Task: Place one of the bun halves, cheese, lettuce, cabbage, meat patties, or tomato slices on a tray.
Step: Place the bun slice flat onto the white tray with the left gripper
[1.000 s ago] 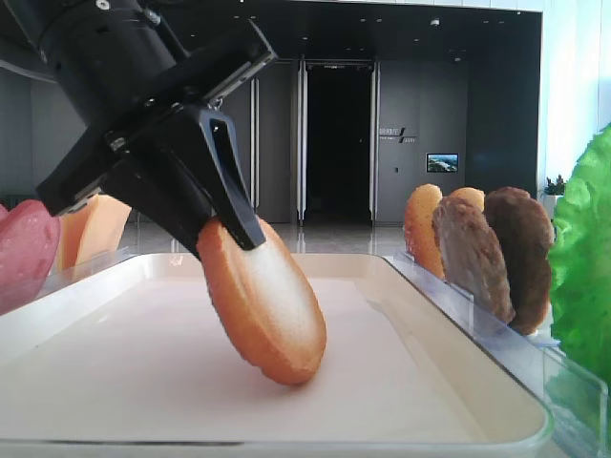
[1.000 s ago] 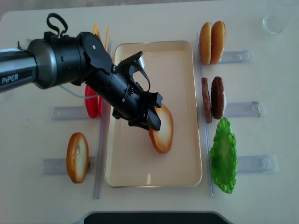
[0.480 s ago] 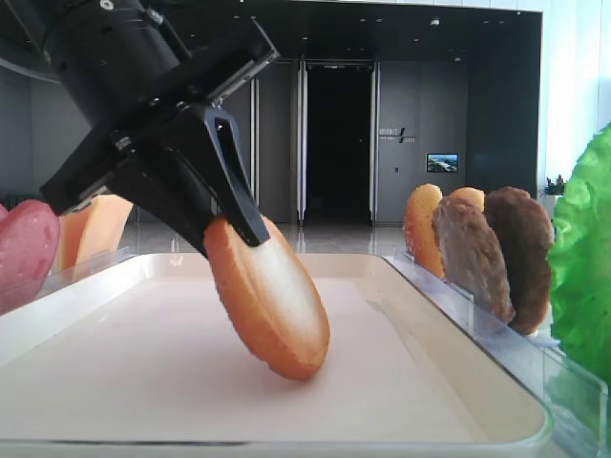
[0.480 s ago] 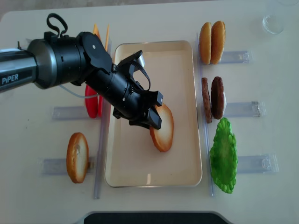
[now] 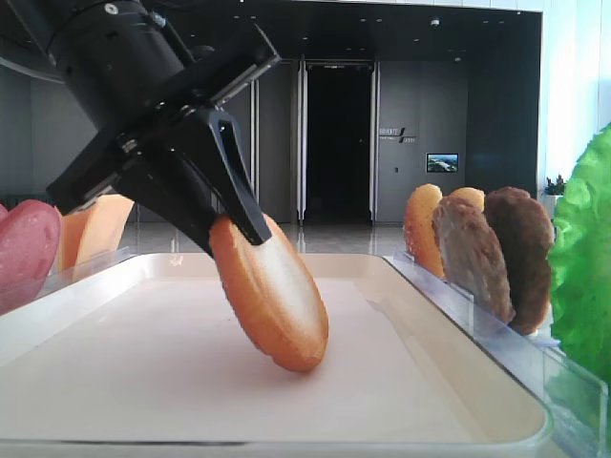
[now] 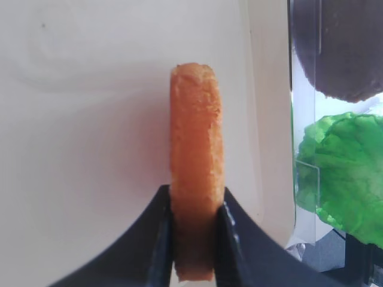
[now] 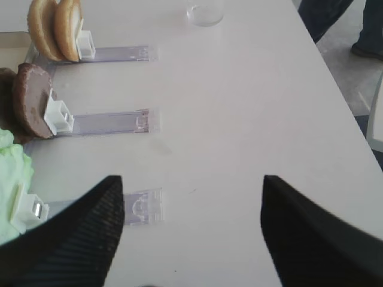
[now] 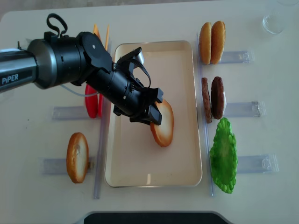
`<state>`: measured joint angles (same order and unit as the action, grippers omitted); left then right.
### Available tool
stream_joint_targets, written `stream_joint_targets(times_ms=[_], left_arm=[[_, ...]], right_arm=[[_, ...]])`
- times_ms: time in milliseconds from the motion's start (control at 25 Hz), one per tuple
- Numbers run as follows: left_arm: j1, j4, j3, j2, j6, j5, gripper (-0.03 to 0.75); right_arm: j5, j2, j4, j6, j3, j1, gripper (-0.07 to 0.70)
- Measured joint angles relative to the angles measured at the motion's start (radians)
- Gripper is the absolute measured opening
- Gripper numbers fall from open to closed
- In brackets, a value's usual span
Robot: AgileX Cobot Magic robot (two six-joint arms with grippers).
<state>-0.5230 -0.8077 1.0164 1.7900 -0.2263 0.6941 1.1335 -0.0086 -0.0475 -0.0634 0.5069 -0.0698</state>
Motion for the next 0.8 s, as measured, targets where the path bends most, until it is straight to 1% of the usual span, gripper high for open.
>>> stream_joint_targets(times_ms=[320, 600, 800], left_arm=[[0.0, 0.0, 0.0, 0.0, 0.003, 0.003, 0.139], [0.0, 0.006, 0.0, 0.0, 0.026, 0.003, 0.209], [0.0, 0.066, 0.0, 0.0, 0.092, 0.015, 0.253]], right_arm=[[0.0, 0.0, 0.0, 0.0, 0.0, 0.0, 0.465], [0.0, 0.0, 0.0, 0.0, 0.0, 0.0, 0.465], [0.0, 0.0, 0.0, 0.0, 0.0, 0.0, 0.465]])
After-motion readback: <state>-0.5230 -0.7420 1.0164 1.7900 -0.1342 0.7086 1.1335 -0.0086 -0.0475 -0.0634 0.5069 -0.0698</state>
